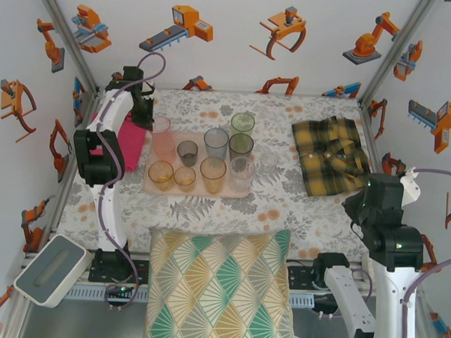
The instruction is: Place the glasses into the tray
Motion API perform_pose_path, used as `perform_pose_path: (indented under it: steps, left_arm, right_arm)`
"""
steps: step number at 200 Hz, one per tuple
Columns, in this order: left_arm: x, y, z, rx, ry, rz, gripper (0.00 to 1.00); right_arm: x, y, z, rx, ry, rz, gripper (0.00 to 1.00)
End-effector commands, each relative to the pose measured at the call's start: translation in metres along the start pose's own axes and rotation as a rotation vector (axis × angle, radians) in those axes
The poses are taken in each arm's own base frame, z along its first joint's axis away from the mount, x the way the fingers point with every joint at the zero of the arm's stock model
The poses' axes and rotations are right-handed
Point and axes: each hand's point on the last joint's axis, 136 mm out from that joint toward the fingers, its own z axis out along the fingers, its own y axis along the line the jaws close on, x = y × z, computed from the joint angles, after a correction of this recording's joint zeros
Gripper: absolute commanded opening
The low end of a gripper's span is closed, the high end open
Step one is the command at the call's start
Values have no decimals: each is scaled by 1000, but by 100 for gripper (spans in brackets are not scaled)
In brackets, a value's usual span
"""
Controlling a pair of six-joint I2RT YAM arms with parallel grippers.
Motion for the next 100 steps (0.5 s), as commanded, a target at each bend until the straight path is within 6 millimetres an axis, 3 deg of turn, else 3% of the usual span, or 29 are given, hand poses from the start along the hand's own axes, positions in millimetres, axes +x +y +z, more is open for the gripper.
perform_pose_path:
  steps: [1,100]
  left_arm:
    - [0,-3,6,-4,-1,21,15]
    - [3,-7,9,-23,6,50,30]
  right_arm:
    - [0,1,5,6,1,23,27]
    - [9,20,21,-18,100,-21,31]
